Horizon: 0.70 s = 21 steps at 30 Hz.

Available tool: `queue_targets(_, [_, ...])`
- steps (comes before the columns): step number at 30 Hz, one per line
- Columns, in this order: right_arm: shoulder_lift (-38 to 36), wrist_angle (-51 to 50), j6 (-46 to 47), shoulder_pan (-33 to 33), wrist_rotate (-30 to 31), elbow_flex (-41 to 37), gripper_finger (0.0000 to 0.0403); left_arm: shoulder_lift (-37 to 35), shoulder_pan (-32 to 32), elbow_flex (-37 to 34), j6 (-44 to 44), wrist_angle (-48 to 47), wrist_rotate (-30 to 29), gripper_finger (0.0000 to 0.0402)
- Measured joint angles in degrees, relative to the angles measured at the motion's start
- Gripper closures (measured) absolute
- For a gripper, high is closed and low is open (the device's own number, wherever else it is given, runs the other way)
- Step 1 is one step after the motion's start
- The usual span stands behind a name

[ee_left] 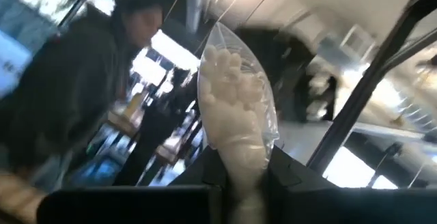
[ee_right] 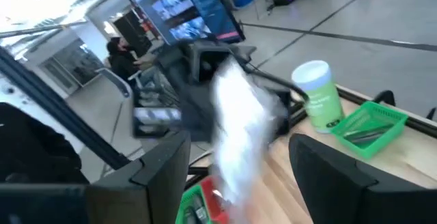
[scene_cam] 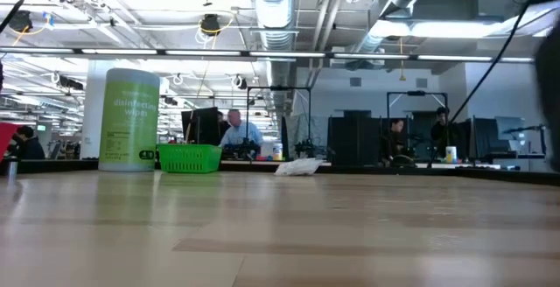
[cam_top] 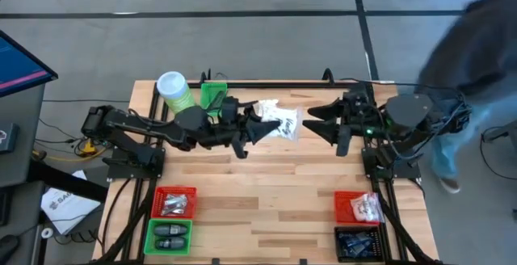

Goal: Pick & Place Travel size toiletries
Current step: Put the cotton pack into the right red bin

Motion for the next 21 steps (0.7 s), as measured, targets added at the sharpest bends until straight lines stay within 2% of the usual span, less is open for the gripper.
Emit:
queue_targets(14, [2.61, 1.68, 2.39, -2.66, -3.35, -0.08, 0.0163, -0.06, 1.64, 0.02, 0.02, 5.06, 3.94, 0.0377])
queue_targets(21, [4.11, 2.59, 1.29, -3.23, -3.98, -0.12, 0.0163, -0.04, 1.27, 0.02, -0.11, 4.65, 4.40, 0.0377])
